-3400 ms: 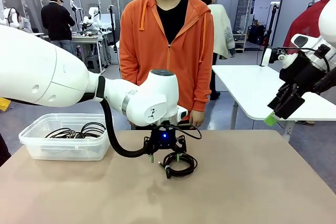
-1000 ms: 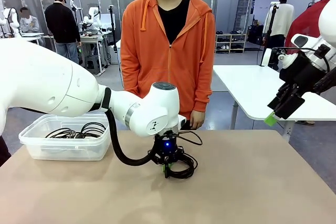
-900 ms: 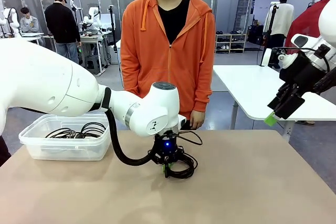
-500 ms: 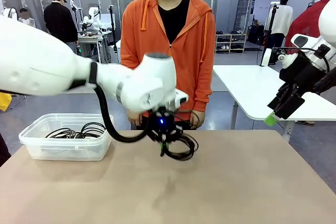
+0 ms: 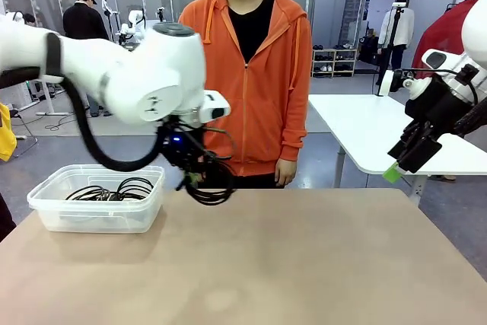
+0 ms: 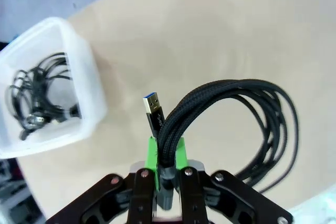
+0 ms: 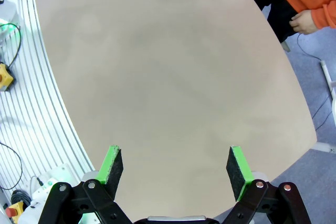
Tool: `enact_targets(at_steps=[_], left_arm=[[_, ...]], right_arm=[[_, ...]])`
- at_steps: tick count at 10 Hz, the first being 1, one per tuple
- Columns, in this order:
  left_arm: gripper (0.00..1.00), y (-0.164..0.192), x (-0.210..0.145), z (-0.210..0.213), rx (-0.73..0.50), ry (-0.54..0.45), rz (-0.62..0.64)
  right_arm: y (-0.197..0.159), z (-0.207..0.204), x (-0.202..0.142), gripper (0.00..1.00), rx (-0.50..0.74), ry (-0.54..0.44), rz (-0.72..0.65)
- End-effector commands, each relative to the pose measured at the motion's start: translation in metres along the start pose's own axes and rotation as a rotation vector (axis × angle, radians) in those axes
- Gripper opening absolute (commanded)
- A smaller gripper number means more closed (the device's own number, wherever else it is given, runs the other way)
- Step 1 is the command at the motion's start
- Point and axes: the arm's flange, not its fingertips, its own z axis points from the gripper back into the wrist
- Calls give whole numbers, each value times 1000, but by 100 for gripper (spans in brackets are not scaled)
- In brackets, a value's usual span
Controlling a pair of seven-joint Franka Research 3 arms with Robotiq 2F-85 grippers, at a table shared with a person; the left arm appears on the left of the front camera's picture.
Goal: Organize and store the cables.
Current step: Place the USB Extension Cable into the Organizing box.
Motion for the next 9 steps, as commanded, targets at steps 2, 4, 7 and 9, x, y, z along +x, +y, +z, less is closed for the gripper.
enact_targets(at_steps=[2,4,7,9], left_arm=[[0,64,-52,2,-101,-53,-132],[0,88,-64,-3,-156,-23,-118],[0,79,-55,-4,-102,-29,-121],[0,79,-55,-4,-102,-29,-121]], right_arm=[[0,0,2,100,-1,2,-17],[0,0,2,100,-1,2,-17],[0,0,2,100,-1,2,-17],[0,0,2,100,-1,2,-17]])
